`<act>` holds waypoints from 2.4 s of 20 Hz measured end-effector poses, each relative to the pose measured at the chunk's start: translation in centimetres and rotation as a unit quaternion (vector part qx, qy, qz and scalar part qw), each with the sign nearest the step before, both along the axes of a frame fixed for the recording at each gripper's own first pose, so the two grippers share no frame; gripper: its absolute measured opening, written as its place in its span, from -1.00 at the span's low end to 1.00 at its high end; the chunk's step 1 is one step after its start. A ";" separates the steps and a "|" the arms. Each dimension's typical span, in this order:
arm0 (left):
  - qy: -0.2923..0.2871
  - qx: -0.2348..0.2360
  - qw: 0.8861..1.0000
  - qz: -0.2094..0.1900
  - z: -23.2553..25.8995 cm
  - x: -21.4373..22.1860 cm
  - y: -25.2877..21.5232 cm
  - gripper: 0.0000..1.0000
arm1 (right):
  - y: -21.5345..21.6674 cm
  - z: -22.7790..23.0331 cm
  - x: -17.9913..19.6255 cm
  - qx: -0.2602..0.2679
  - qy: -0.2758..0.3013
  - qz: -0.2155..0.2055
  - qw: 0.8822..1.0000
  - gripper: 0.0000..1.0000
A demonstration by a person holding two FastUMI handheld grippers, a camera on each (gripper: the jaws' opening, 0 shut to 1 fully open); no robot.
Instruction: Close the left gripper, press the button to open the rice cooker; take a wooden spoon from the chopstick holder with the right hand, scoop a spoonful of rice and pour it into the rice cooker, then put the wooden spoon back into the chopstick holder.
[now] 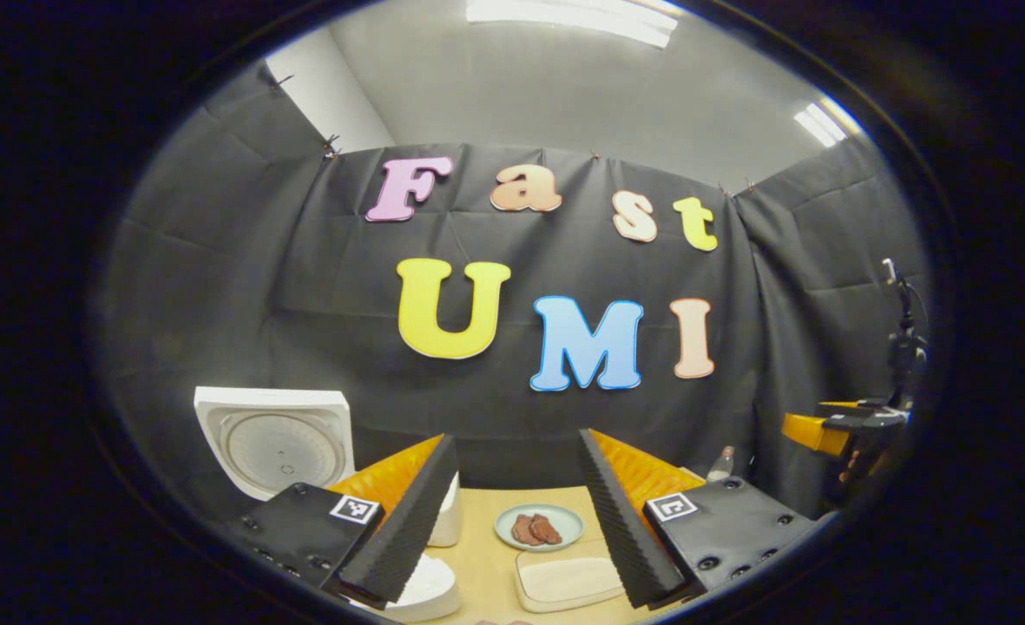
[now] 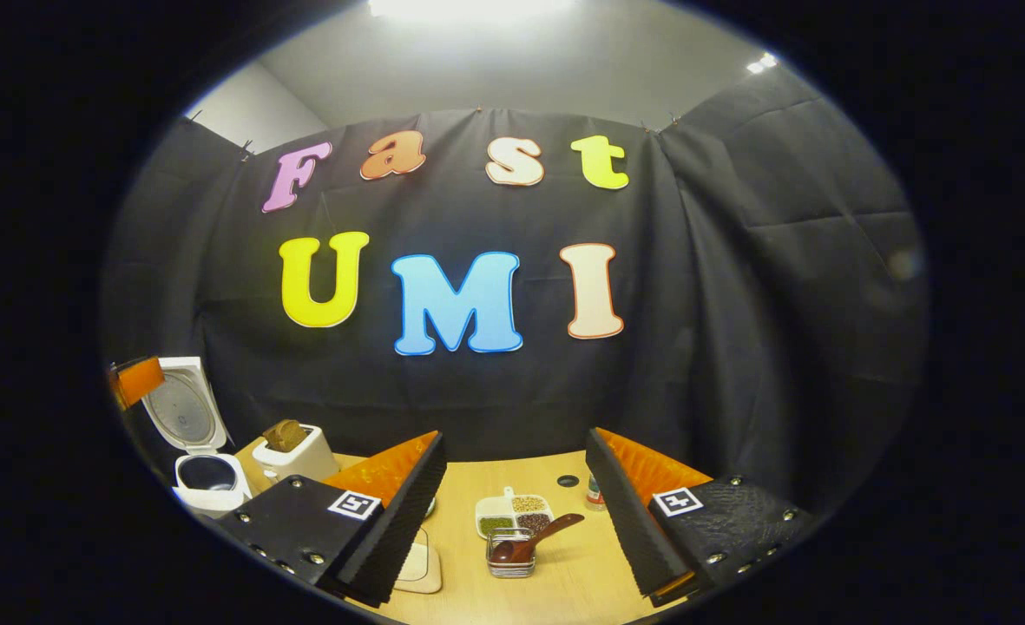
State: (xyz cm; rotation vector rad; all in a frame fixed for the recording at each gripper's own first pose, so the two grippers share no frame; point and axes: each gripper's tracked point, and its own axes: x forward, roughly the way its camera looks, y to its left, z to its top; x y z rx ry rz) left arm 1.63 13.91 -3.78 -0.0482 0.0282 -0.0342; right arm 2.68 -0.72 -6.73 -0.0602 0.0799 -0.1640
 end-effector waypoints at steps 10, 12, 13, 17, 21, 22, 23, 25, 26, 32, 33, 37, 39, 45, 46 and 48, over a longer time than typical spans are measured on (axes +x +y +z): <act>0.012 0.010 1.000 0.019 -0.8 1.4 -1.6 0.93 | -4.4 -7.6 4.1 0.041 0.035 0.006 0.999 0.96; 0.011 0.012 1.000 0.024 -1.0 1.6 -2.0 0.92 | -5.0 -9.8 5.3 0.051 0.045 0.017 0.998 0.84; 0.009 0.013 0.999 0.029 -1.1 1.6 -2.0 0.92 | -5.6 -11.0 5.8 0.054 0.052 0.018 0.997 0.80; 0.020 0.021 0.998 0.055 -2.2 2.1 -1.7 0.92 | -7.8 -15.7 8.1 0.076 0.085 0.013 0.993 0.80; 0.039 0.025 0.996 0.076 -3.7 2.7 -1.2 0.93 | -7.7 -19.6 10.0 0.096 0.110 0.025 0.989 0.84; 0.051 0.024 0.995 0.076 -4.7 2.9 -1.3 0.92 | -7.7 -20.4 10.7 0.089 0.117 0.029 0.989 0.84; 0.062 0.020 0.995 0.073 -5.6 3.0 -1.8 0.92 | -7.8 -21.1 11.2 0.087 0.122 0.030 0.988 0.84; 0.078 0.015 0.994 0.070 -7.1 3.1 -2.4 0.92 | -8.0 -22.2 11.9 0.100 0.130 0.031 0.986 0.84; 0.083 0.016 0.994 0.070 -7.4 3.2 -2.7 0.92 | -8.1 -22.7 12.2 0.104 0.132 0.030 0.985 0.84; 0.095 0.038 0.992 0.067 -8.7 3.3 -3.0 0.94 | -7.1 -25.4 13.2 0.129 0.157 0.040 0.978 0.65; 0.097 0.033 0.992 0.069 -8.6 3.3 -2.8 0.92 | -6.6 -25.3 13.4 0.128 0.156 0.046 0.978 0.54; 0.087 0.045 0.992 0.077 -7.5 3.0 -2.0 0.93 | -6.4 -25.2 13.7 0.168 0.160 0.057 0.971 -0.33; 0.087 0.051 0.992 0.076 -7.7 2.8 -1.8 0.92 | -5.9 -25.3 13.6 0.190 0.162 0.067 0.966 -0.52; 0.081 0.046 0.993 0.072 -7.0 2.3 -1.8 0.93 | -4.0 -22.6 12.9 0.165 0.157 0.067 0.971 -0.84; 0.077 0.046 0.994 0.070 -6.6 2.4 -1.7 0.93 | -3.9 -21.6 12.9 0.162 0.151 0.069 0.973 -0.84; 0.067 0.045 0.994 0.069 -5.8 2.3 -1.7 0.92 | -3.2 -19.6 12.8 0.156 0.142 0.086 0.974 -0.85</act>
